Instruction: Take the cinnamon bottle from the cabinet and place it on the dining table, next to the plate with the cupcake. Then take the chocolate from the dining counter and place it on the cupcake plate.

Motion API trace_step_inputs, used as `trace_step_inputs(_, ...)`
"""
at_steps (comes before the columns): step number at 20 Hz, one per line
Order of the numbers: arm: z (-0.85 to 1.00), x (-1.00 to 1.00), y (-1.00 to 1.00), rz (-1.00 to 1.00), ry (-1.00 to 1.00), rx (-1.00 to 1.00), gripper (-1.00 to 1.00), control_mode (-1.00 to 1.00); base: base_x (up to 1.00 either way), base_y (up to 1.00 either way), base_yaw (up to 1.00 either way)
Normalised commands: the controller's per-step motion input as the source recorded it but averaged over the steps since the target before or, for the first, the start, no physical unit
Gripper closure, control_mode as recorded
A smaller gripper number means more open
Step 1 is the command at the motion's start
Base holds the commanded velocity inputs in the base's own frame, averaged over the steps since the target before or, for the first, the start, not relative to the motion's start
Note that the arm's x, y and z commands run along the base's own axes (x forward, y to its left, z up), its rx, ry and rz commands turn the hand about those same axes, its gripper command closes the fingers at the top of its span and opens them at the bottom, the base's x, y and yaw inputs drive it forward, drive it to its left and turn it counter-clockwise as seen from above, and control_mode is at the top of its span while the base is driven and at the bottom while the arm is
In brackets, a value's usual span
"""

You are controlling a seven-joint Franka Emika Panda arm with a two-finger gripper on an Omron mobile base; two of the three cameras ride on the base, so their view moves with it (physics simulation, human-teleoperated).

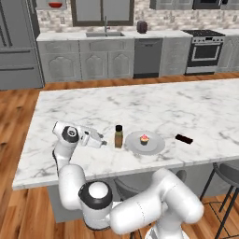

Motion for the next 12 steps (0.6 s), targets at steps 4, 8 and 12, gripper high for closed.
trace_step_inputs(4,0.19,-0.50,0.01,0.07,0.15,0.12,-1.00,-1.00,0.00,0.00,0.00)
trace_step_inputs(8,0.26,-0.62,-0.01,0.12,0.11,0.16,-1.00,-1.00,0.00,0.00,0.00)
trace_step_inputs(12,0.32,-0.63,-0.12,0.16,0.20,0.37,-1.00,-1.00,0.00,0.00,0.00)
